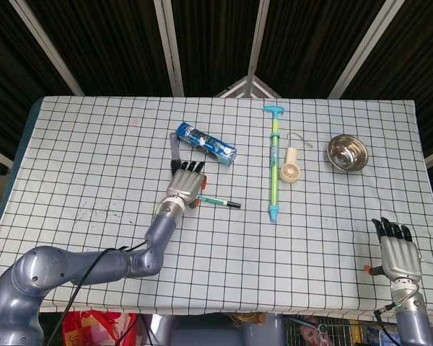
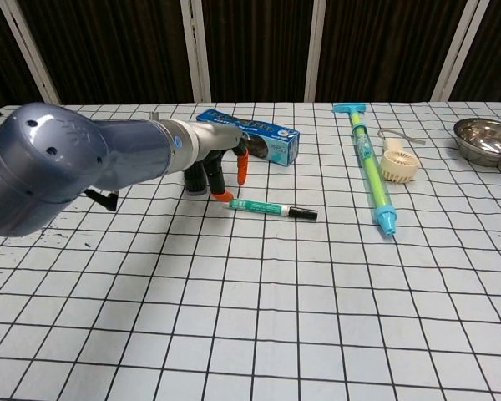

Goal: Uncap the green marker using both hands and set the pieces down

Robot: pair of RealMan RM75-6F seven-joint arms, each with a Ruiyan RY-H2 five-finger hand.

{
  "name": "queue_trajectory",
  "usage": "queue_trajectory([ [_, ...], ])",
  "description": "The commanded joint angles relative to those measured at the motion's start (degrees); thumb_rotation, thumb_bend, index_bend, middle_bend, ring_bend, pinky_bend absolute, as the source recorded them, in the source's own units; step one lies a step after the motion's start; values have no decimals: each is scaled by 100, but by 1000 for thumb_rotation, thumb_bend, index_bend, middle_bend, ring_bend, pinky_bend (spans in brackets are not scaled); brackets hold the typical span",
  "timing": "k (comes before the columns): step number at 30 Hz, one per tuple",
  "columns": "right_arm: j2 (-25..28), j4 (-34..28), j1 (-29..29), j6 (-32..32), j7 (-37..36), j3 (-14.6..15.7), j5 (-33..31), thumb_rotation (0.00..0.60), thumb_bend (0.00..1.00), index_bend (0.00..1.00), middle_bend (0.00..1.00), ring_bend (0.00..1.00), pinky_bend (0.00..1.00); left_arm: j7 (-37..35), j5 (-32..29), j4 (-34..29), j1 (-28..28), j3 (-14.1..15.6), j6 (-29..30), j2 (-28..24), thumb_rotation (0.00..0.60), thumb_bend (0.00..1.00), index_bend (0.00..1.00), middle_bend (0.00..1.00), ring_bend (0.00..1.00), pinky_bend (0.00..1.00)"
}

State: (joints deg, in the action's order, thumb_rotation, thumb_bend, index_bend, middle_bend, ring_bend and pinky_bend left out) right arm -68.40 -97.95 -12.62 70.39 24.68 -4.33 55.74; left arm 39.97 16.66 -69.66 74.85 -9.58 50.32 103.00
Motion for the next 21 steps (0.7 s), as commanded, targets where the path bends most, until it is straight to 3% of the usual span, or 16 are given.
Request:
queue_trajectory([
  [1,-14,62,7,-27,-70,7,16,600,118,112,62,77,46,-54,162,78,-81,-24,16,119,600,444,421,0,0,0],
  [21,-15,254,109,-64,-414,59,111,600,117,112,63,77,46,-170,886,936,-270,-292,-177,786,600,481,494,18,0,0],
])
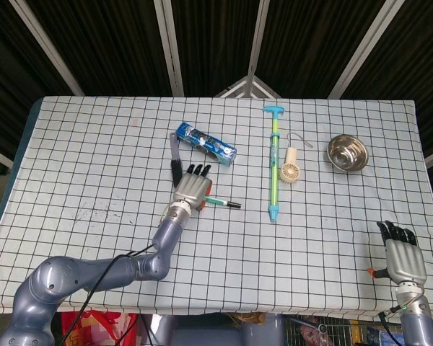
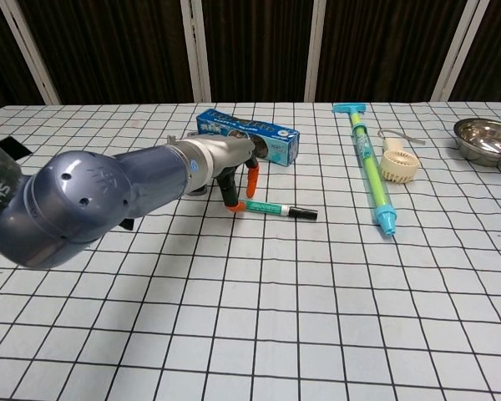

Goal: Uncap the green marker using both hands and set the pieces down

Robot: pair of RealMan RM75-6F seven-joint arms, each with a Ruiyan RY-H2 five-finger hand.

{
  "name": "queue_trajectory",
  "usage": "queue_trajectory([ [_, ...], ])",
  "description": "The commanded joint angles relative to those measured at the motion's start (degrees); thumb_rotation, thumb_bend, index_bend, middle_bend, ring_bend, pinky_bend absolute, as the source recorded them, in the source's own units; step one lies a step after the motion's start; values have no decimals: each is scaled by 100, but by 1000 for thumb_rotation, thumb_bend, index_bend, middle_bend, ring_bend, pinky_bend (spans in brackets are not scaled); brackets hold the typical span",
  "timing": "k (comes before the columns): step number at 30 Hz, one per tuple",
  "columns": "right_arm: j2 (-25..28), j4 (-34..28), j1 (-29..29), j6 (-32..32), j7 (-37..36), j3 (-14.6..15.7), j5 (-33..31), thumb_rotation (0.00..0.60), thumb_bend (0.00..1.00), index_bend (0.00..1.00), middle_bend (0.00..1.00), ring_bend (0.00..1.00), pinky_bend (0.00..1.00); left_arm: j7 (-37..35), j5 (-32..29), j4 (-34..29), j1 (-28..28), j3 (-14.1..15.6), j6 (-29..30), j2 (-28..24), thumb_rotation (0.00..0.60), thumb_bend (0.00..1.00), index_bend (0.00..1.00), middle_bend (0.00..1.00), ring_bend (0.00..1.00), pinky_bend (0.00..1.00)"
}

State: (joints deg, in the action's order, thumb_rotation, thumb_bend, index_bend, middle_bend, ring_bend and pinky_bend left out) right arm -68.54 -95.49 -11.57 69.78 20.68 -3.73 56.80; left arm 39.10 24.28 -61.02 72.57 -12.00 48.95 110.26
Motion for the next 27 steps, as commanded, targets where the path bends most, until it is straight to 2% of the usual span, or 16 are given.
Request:
queue_trajectory([
  [1,-4,17,5,-6,-24,-1,8,600,117,112,62,77,45,-101,172,96,-56,-64,-49,76,600,481,495,18,0,0],
  [27,-116,198,-10,-109,-102,-18,2,600,117,112,62,77,45,-118,645,480,-302,-226,-360,326,600,503,513,35,0,0],
])
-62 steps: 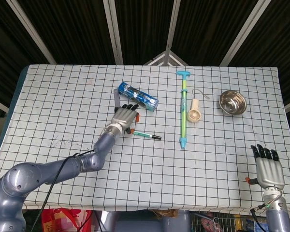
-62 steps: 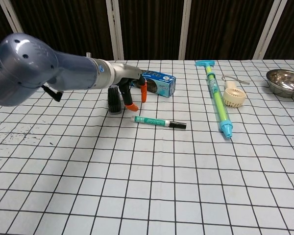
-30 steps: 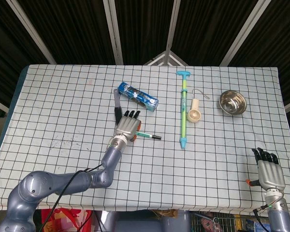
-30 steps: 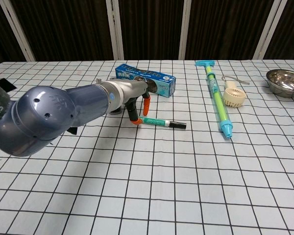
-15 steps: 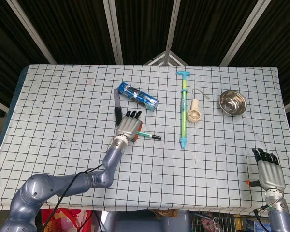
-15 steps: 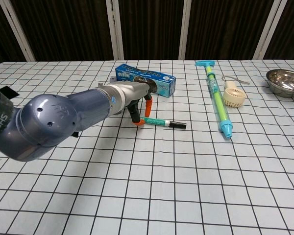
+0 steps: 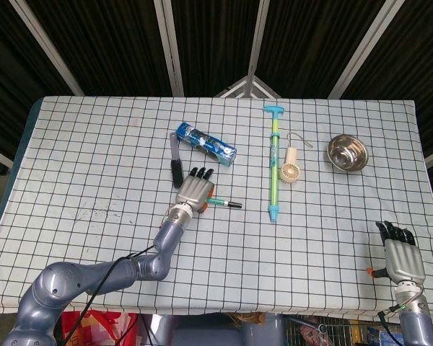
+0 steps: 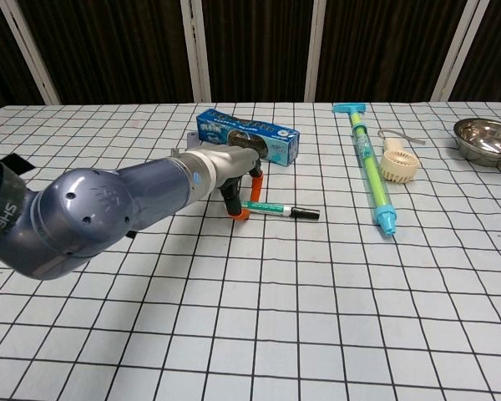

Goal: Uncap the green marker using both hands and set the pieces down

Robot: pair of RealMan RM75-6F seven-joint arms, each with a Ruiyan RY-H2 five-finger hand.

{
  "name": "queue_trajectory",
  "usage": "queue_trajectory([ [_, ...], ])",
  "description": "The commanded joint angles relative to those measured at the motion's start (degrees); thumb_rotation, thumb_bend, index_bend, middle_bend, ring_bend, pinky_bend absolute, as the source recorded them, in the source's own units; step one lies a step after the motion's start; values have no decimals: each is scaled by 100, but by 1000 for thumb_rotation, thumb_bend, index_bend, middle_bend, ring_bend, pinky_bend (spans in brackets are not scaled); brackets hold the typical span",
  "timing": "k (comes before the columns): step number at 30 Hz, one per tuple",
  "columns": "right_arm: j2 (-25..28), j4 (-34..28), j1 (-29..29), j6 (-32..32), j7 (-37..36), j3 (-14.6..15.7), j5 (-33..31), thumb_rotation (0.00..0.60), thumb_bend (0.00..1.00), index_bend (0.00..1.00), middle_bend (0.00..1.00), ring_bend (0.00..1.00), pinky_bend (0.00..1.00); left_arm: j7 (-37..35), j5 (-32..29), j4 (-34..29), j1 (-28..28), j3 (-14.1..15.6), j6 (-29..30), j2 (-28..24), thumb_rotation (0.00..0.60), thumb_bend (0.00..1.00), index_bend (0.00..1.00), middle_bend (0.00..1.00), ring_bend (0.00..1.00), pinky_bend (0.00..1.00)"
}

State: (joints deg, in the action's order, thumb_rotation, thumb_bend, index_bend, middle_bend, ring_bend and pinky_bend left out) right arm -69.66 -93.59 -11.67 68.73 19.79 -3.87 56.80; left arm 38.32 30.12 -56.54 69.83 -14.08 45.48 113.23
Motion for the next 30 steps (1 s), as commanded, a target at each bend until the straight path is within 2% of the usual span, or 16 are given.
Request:
queue_trajectory([
  [1,-9,16,0,-6,-25,-6,9,600,117,112,62,77,45,-66,88,33,-41,-32,-19,36,600,503,514,36,0,0],
  [9,-50,52,-27,-46,-1,-2,32,600,118,112,62,77,45,-242,328,-26,-139,-160,58,23,600,522,536,57,0,0],
  [18,-33,5,-28,-23,48,-10,16,600,117,112,62,77,46,-356,308,-101,-288,-288,79,-20,600,547,556,74,0,0],
  [30,19,-151,-58,33,198,-29,-9,600,117,112,62,77,45,-1191,795,135,-612,-485,151,88,600,547,577,107,0,0],
])
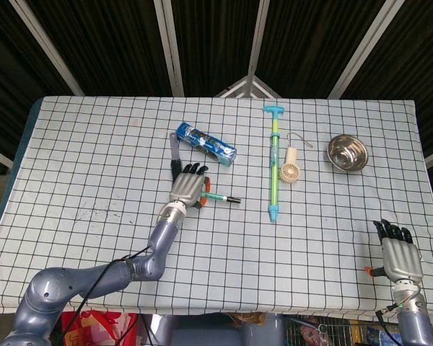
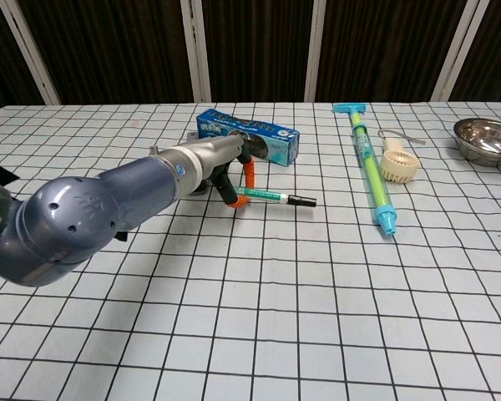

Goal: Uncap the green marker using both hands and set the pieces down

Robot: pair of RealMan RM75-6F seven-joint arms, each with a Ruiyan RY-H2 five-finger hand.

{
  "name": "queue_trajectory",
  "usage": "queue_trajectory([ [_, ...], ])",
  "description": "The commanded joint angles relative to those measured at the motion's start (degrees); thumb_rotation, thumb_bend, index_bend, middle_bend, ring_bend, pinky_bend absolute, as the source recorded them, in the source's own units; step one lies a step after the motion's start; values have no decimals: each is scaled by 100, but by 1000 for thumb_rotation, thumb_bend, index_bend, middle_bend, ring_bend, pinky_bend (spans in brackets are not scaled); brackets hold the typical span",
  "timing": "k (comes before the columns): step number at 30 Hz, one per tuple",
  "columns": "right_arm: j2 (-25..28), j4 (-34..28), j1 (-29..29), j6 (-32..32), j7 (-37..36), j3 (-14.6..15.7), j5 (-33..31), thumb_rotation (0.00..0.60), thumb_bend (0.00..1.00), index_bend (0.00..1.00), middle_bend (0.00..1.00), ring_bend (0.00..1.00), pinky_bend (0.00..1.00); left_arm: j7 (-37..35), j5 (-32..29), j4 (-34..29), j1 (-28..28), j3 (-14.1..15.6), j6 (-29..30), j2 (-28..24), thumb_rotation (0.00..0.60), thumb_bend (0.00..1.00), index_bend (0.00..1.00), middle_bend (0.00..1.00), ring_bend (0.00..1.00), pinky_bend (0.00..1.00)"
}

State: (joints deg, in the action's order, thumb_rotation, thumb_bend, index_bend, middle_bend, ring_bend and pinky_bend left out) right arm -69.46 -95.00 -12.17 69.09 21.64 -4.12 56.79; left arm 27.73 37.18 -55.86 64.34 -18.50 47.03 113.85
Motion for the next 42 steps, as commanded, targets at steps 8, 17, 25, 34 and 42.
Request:
queue_trajectory([
  [8,19,-154,-89,26,180,-42,-7,600,117,112,62,77,46,-562,541,30,-143,-185,113,-10,600,547,594,127,0,0],
  [17,160,-775,-383,136,526,-299,89,600,117,128,63,77,46,-99,550,-653,-114,-357,480,-359,600,547,604,135,0,0],
  [25,322,-1883,-889,76,583,-927,-174,600,117,173,62,77,45,715,-72,-1601,10,-658,909,-739,600,547,607,137,0,0],
  [34,122,-2583,-1789,412,1571,-1665,-1306,600,117,221,62,77,45,964,-457,-1960,141,-876,1257,-789,600,547,613,142,0,0],
  [42,-547,-2611,-2628,749,2282,-1867,-2070,600,117,242,62,77,45,515,-205,-1681,184,-966,1330,-597,600,547,630,155,0,0],
])
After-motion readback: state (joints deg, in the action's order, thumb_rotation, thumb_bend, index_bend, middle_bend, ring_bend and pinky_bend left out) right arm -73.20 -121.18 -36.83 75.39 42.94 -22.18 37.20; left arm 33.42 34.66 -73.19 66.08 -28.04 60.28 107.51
